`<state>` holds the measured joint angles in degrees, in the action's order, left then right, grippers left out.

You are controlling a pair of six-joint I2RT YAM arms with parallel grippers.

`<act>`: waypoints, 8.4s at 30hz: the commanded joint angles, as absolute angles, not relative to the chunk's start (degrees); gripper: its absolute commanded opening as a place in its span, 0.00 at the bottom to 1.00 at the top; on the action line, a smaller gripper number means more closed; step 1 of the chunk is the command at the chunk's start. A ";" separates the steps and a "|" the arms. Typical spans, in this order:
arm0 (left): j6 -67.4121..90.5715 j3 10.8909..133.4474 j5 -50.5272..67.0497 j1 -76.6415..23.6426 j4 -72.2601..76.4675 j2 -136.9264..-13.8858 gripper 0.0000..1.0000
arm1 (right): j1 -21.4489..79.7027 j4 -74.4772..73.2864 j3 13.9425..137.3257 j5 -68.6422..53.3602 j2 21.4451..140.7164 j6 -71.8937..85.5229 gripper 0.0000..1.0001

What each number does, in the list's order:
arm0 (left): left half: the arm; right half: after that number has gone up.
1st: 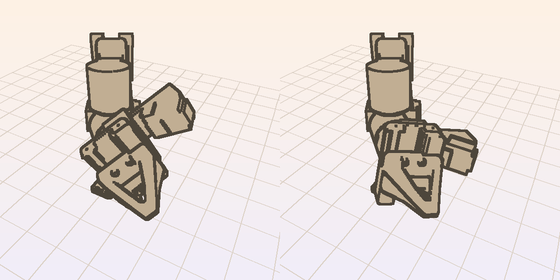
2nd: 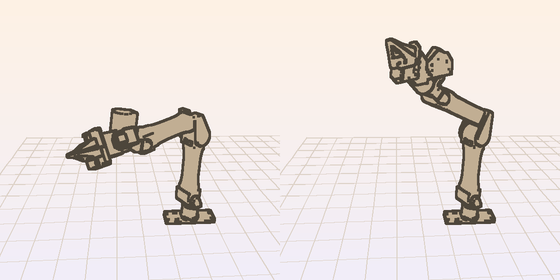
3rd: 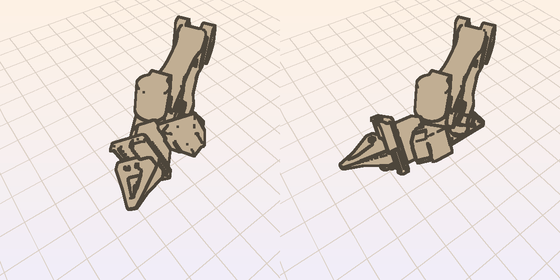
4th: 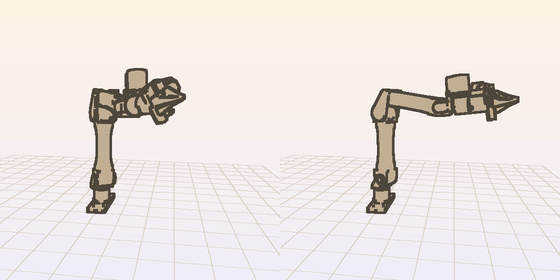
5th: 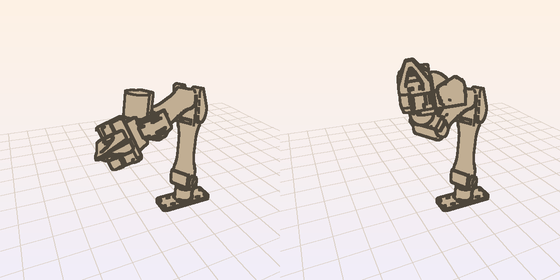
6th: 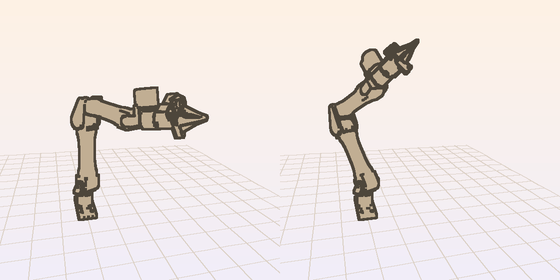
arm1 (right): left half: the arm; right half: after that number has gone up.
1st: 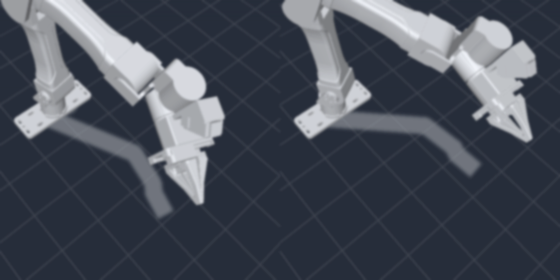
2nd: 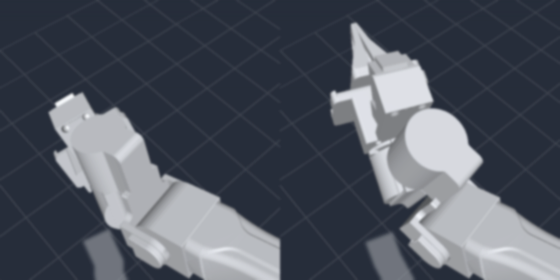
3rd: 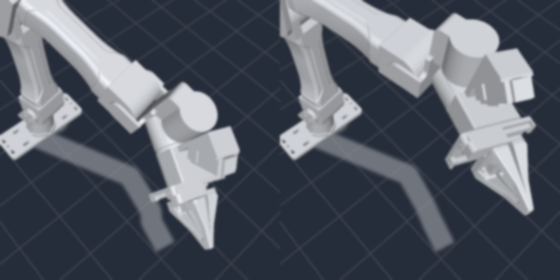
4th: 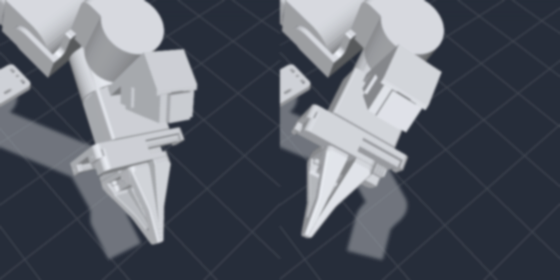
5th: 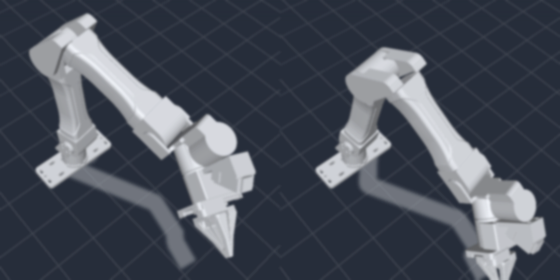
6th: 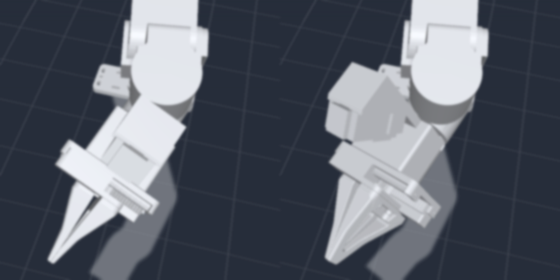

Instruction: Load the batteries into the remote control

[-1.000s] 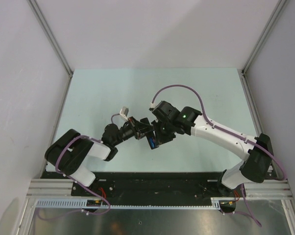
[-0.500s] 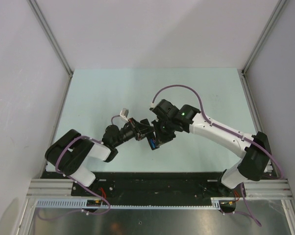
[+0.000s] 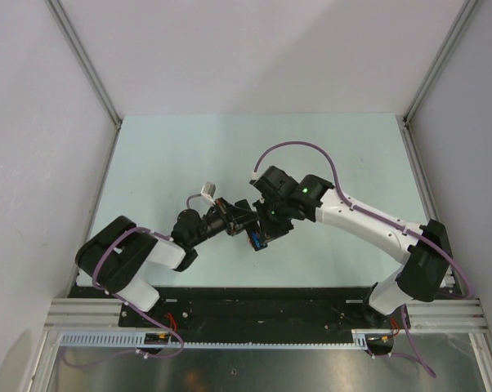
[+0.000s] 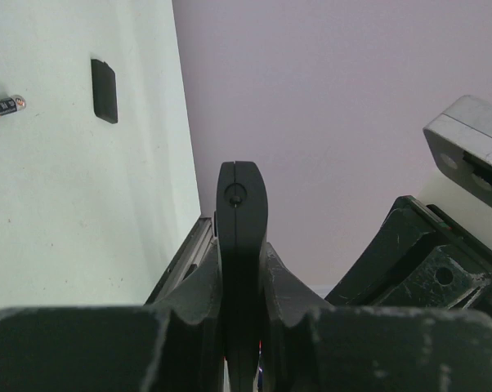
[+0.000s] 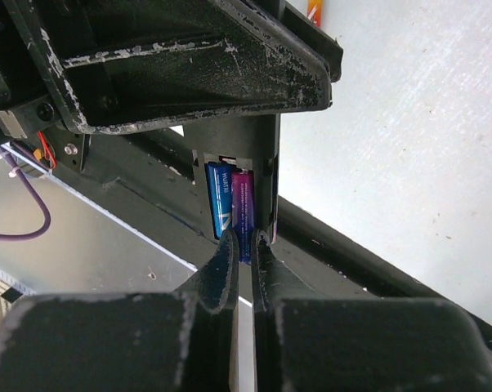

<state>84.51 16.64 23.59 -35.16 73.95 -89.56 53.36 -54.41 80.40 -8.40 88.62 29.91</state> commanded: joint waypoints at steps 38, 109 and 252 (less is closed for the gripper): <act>88.24 17.14 25.22 -36.12 90.70 -88.16 0.00 | 54.84 -53.80 85.78 -0.09 81.13 31.82 0.48; 98.26 23.55 26.54 -36.30 89.21 -79.98 0.00 | 39.55 34.28 26.02 -31.03 54.93 39.90 0.64; 85.69 6.42 25.93 -31.82 87.80 -75.23 0.00 | 26.89 -27.95 53.87 21.01 83.31 36.21 0.64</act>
<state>86.89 7.25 26.72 -32.10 74.48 -77.01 26.92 -27.90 48.34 15.90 80.66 35.40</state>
